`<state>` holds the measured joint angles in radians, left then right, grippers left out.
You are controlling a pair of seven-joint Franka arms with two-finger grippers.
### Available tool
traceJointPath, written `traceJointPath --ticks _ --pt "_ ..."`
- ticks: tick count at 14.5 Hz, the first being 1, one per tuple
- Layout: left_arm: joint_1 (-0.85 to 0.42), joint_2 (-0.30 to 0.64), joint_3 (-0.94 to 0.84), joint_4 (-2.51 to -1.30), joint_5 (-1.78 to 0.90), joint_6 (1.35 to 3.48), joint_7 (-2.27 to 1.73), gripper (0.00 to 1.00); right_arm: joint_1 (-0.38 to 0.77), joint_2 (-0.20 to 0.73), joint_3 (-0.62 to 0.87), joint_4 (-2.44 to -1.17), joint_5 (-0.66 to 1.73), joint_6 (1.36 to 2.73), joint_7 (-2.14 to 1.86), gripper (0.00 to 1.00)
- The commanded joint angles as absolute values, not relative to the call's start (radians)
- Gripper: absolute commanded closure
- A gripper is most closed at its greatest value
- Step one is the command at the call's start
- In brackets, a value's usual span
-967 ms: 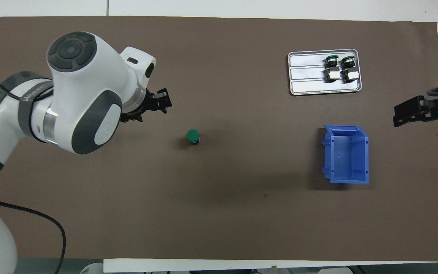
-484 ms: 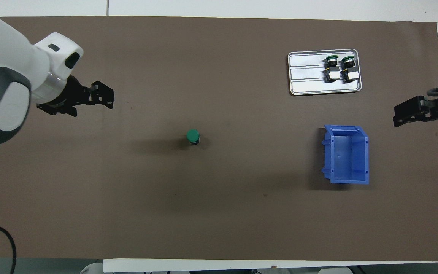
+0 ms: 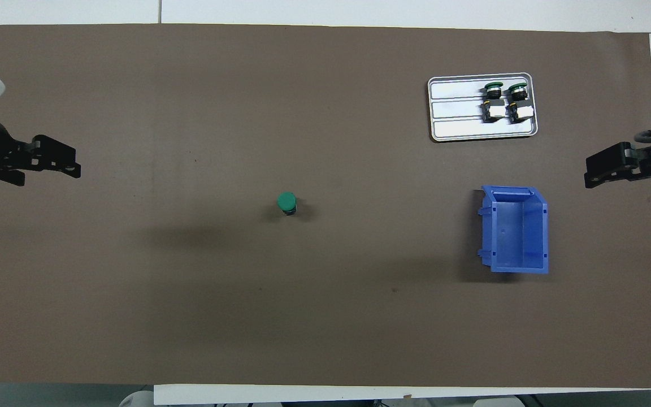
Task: Place and press button with both arms
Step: 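Reach the right gripper to the green button on the table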
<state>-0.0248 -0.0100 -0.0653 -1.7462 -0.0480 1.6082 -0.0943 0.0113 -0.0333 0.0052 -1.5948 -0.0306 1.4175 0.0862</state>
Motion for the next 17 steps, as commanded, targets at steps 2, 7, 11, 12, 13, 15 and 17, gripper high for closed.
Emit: traceJointPath --ticks 2,7,11,12,13,15,17 --pt "-0.021 -0.043 -0.051 -1.723 -0.009 1.548 -0.064 0.01 0.011 -0.048 0.005 -1.612 -0.028 1.417 0.055 0.0" --pt "-0.021 -0.043 -0.025 -1.648 -0.009 1.448 -0.032 0.01 0.196 0.007 0.02 -1.588 0.015 1.511 0.136 0.0" --pt "-0.021 -0.055 -0.021 -1.638 -0.009 1.451 -0.011 0.01 0.392 0.156 0.021 -1.49 0.02 1.587 0.401 0.0" --pt "-0.021 -0.058 -0.025 -1.638 -0.009 1.45 -0.011 0.01 0.434 0.21 0.034 -1.439 0.02 1.612 0.472 0.0" --pt "-0.021 -0.066 -0.025 -1.64 -0.009 1.45 -0.011 0.01 0.463 0.272 0.053 -1.39 0.018 1.629 0.535 0.0" --pt "-0.021 -0.072 -0.025 -1.64 -0.009 1.445 -0.012 0.0 0.512 0.383 0.098 -1.324 0.012 1.716 0.677 0.0" --pt "-0.021 -0.074 -0.025 -1.644 -0.009 1.445 -0.012 0.0 0.572 0.445 0.101 -1.33 0.003 1.845 0.725 0.0"
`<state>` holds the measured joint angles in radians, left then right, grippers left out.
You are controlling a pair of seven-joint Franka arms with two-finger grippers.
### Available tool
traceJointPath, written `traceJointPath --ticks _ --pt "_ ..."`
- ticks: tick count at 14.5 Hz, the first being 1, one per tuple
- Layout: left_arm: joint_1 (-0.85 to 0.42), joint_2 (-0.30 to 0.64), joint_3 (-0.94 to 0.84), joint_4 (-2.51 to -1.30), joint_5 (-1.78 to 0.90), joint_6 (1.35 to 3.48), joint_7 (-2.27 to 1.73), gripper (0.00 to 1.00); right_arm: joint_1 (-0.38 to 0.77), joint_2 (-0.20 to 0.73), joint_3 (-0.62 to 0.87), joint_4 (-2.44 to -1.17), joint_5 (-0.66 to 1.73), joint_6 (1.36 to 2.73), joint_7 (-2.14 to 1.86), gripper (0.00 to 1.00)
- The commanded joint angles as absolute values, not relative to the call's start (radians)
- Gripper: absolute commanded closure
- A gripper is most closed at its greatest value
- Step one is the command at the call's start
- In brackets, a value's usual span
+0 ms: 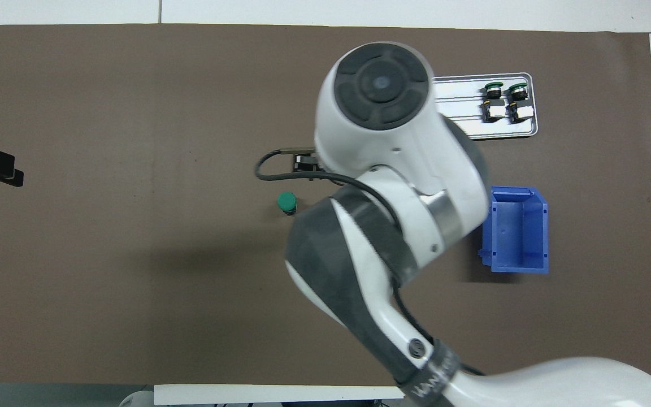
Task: Place and press button with both arms
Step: 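Reach the right gripper to the green button on the table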
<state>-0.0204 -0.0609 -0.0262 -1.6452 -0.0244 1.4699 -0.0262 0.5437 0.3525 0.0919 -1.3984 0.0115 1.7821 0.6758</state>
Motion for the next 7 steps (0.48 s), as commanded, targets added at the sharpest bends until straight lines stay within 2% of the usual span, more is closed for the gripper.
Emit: traceJointPath --ticks 1,5,7 --pt "-0.021 -0.074 -0.026 -1.644 -0.009 1.445 -0.014 0.0 0.598 0.474 0.101 -1.341 0.002 1.9 0.751 0.0" --pt "-0.021 -0.084 -0.026 -1.655 -0.008 1.431 -0.012 0.0 0.627 0.502 0.101 -1.48 -0.009 2.11 0.782 0.0" --pt "-0.021 -0.084 -0.026 -1.655 -0.006 1.425 -0.012 0.0 0.637 0.506 0.103 -1.515 -0.05 2.129 0.775 0.0"
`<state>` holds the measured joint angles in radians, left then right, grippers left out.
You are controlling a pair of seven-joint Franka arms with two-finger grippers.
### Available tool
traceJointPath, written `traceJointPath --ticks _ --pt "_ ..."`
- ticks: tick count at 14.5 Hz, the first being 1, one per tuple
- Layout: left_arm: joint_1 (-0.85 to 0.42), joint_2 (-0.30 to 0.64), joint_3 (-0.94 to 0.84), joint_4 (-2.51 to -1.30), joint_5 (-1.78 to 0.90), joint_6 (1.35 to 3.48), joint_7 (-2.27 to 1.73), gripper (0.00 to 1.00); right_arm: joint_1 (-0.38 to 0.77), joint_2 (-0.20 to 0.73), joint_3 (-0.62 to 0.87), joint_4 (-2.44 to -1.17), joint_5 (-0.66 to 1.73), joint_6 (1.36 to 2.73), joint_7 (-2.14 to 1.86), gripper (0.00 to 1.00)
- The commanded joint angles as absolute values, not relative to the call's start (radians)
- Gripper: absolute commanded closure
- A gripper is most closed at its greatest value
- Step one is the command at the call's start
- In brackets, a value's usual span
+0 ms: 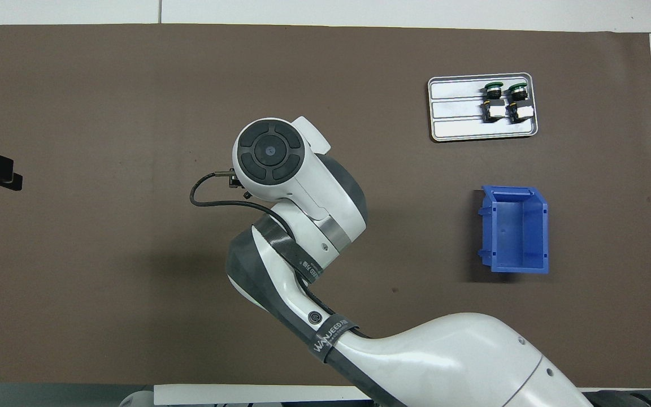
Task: Place and press button with both arms
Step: 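Reach the right gripper to the green button on the table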
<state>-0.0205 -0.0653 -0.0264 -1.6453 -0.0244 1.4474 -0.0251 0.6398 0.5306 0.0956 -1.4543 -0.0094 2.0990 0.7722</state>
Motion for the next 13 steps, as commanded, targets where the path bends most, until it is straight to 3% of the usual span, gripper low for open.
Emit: traceJointPath --ticks 1,8,9,11,13 --pt "-0.021 -0.084 -0.026 -1.654 0.012 1.427 -0.011 0.0 0.65 0.509 0.103 -1.532 -0.086 2.131 0.77 0.0" --pt "-0.028 -0.084 -0.029 -1.655 0.069 1.433 -0.008 0.0 0.667 0.509 0.104 -1.635 -0.092 2.23 0.769 0.01" --pt "-0.023 -0.084 -0.028 -1.655 0.069 1.433 -0.006 0.0 0.664 0.509 0.104 -1.637 -0.092 2.227 0.765 0.04" --pt "-0.023 -0.086 -0.026 -1.657 0.068 1.433 -0.011 0.0 0.666 0.509 0.104 -1.637 -0.092 2.224 0.744 0.27" --pt "-0.021 -0.084 -0.026 -1.657 0.067 1.43 -0.049 0.0 0.661 0.509 0.104 -1.634 -0.092 2.218 0.729 0.64"
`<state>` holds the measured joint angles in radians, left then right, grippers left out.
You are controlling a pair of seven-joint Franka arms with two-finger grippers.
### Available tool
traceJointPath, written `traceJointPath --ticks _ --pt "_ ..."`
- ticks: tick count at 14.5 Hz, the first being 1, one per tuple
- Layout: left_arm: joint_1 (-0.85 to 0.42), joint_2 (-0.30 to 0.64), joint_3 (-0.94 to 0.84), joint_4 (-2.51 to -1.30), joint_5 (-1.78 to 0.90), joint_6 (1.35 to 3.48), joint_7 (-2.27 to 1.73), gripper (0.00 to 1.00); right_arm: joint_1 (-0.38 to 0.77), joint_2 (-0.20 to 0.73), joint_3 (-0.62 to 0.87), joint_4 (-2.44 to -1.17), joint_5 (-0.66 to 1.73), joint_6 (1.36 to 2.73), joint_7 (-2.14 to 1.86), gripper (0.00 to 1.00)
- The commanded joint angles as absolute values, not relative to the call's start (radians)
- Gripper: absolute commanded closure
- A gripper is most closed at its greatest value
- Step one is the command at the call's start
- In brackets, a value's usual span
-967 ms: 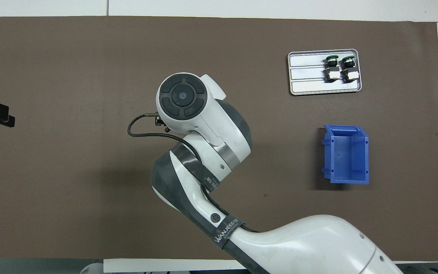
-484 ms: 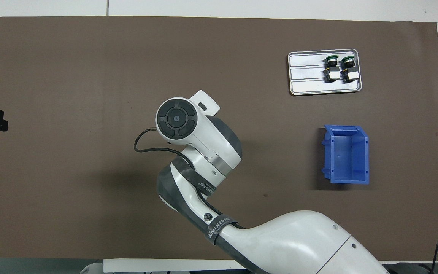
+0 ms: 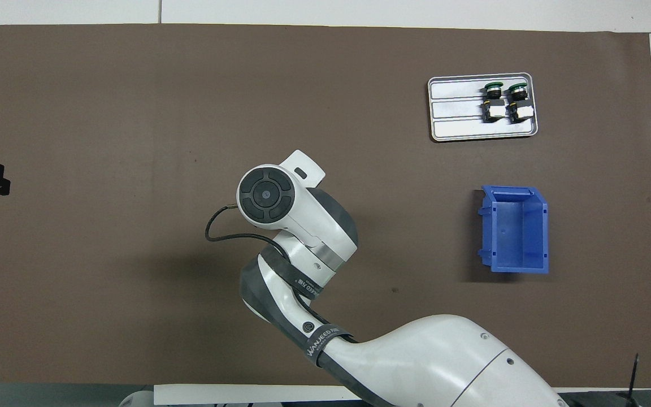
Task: Place and press button with both arms
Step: 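Reach the right gripper to the green button on the table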
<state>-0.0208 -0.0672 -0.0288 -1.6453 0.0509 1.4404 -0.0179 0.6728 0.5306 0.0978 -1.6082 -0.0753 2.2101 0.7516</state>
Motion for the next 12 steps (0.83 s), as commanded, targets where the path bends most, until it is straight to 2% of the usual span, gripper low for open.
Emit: traceJointPath --ticks 1,2,5,7,12 --pt "-0.021 -0.086 -0.026 -1.657 0.067 1.431 -0.069 0.0 0.663 0.508 0.104 -1.635 -0.092 2.211 0.729 0.86" --pt "-0.021 -0.086 -0.026 -1.657 0.067 1.427 -0.068 0.0 0.666 0.506 0.104 -1.631 -0.092 2.189 0.729 1.0" --pt "-0.025 -0.086 -0.026 -1.657 0.067 1.42 -0.071 0.0 0.641 0.5 0.103 -1.528 -0.091 2.041 0.68 1.0" --pt "-0.023 -0.086 -0.026 -1.657 0.067 1.416 -0.071 0.0 0.559 0.421 0.103 -1.551 -0.08 2.008 0.586 1.0" --pt "-0.021 -0.086 -0.026 -1.657 0.064 1.414 -0.068 0.0 0.323 0.087 0.103 -1.912 0.001 1.977 0.277 1.0"
